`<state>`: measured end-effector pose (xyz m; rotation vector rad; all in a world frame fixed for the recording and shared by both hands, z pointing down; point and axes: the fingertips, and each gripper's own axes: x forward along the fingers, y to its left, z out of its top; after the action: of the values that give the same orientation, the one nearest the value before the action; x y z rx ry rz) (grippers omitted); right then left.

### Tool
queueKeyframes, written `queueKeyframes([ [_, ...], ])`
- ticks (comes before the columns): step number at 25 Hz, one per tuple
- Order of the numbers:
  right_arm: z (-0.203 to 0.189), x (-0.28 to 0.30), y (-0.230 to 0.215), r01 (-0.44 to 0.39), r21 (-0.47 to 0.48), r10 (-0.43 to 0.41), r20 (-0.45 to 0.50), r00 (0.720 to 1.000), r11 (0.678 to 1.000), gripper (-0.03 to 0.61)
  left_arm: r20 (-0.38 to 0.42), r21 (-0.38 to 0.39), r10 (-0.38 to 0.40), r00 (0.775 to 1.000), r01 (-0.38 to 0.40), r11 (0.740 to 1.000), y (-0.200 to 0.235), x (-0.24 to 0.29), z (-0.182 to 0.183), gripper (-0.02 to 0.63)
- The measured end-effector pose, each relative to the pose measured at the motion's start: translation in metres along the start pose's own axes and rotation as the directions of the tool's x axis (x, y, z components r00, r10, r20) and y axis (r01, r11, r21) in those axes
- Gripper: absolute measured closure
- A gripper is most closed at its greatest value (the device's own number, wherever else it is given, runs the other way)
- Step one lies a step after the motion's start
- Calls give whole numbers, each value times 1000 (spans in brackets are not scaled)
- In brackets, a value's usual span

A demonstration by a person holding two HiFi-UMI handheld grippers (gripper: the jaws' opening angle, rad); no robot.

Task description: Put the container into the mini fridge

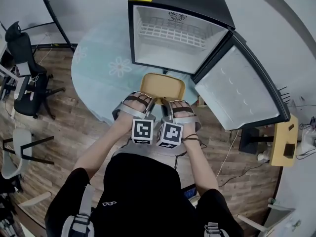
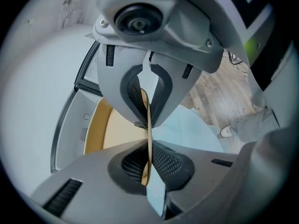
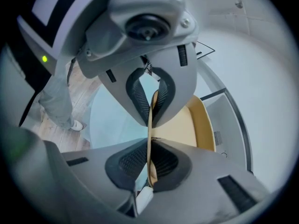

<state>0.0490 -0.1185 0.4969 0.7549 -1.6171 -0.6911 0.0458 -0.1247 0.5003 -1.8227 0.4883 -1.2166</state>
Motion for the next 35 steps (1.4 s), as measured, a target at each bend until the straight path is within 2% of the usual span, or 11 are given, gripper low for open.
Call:
queueKeyframes([
  [13, 1, 70, -49, -40, -49, 36, -80, 996, 998, 563, 58, -60, 8, 998, -5, 998, 43, 61, -42, 589],
  [24, -22, 92, -63, -64, -13, 61, -143, 988, 998, 563, 81, -58, -18, 997, 23, 998, 56, 90, -35, 588],
  [35, -27, 107, -57, -91, 31, 94, -110, 990, 995, 563, 65, -59, -68, 996, 72, 996, 48, 102, -37, 587],
])
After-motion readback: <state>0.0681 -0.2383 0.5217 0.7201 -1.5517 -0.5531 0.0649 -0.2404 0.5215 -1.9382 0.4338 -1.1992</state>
